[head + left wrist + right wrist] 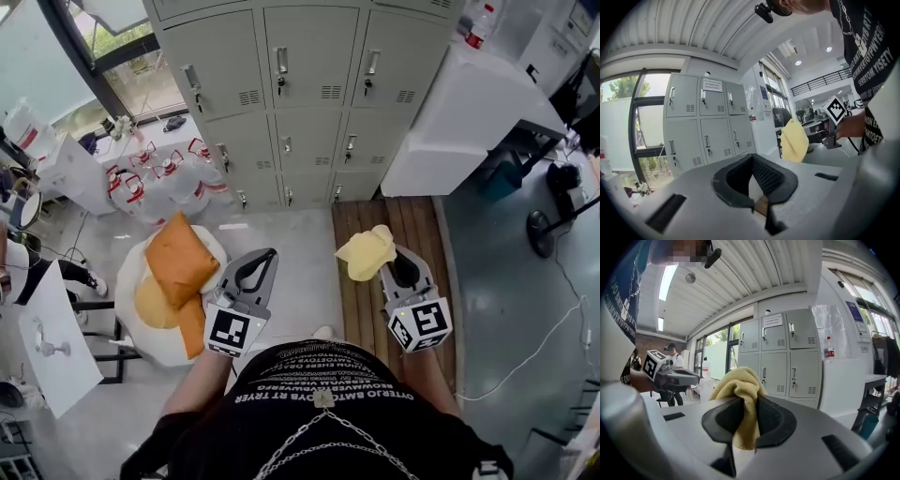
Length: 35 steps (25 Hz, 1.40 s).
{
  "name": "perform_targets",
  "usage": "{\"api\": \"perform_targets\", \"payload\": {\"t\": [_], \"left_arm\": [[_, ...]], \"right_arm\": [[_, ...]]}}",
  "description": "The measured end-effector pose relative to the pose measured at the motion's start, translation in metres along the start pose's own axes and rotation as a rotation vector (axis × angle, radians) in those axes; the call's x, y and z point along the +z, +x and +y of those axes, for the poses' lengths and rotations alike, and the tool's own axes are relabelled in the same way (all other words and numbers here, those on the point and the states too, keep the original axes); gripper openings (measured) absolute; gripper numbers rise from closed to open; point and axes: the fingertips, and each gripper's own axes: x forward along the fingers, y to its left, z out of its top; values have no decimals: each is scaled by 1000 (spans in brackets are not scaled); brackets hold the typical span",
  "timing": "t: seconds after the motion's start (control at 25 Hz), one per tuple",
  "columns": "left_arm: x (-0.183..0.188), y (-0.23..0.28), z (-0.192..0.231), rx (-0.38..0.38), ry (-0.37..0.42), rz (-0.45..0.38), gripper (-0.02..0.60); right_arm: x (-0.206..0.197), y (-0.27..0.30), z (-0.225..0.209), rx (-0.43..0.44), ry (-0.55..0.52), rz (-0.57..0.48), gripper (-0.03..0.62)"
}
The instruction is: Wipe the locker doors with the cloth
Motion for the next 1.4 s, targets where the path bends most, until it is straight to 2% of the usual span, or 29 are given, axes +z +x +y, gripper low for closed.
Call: {"api": "perform_targets", "payload": {"t": [0.4,0.72,0.96,1.16,1.4], "left_arm": [[15,38,-16,34,-3,7,5],[10,35,-13,52,8,31,5],[4,44,-8,35,-10,45,5],[4,63,4,10,2,37,5],[-6,86,37,3,1,53,5]], "right_arm": [[0,3,-56,14,1,-36,60],[-11,2,-63,9,40,-25,60],[-16,8,-71,-19,49,-14,60],[-16,25,-79,-32,56,-9,60],[-14,65,-84,-27,55,-2,60]]}}
